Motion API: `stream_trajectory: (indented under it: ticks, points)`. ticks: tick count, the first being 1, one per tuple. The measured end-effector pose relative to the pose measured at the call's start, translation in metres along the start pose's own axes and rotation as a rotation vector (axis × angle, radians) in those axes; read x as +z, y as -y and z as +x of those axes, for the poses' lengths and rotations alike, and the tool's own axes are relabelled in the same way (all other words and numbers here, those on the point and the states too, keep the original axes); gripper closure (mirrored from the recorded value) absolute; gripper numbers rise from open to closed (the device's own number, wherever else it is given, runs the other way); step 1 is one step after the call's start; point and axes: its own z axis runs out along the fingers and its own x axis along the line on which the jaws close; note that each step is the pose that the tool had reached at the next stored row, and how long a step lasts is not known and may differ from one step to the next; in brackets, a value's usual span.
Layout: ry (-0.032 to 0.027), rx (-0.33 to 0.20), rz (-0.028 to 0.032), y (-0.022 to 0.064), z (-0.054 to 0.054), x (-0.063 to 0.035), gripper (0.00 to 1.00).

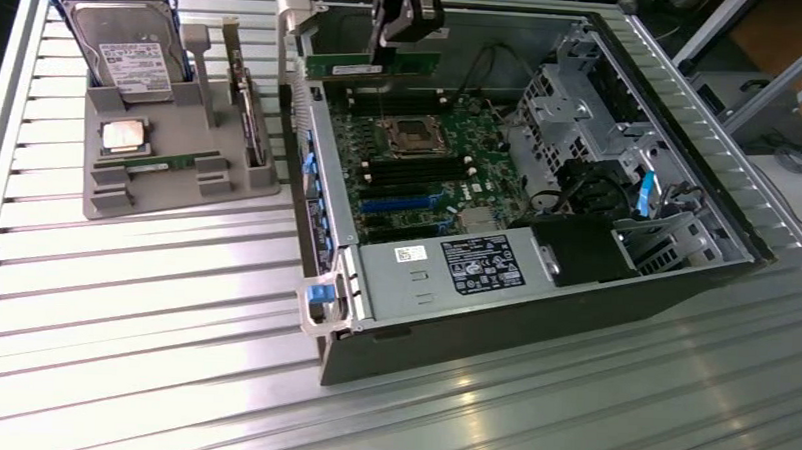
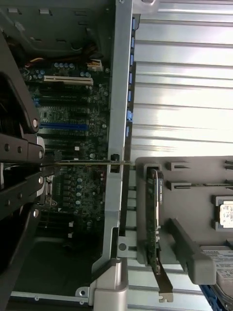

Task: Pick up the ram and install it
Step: 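Pick up the ram and move it above insertion slot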

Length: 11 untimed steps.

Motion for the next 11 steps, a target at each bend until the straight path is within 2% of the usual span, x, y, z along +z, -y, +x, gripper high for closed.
stream_trajectory:
  ticks: [6,9,11]
  points:
    - [0.0,0.0,0.0,0.012,0.001,-0.0006,0.88]
    - [0.0,0.0,0.0,0.0219,0.001,-0.001,0.88]
    - [0.0,0.0,0.0,0.0247,0.002,-0.0011,0.88]
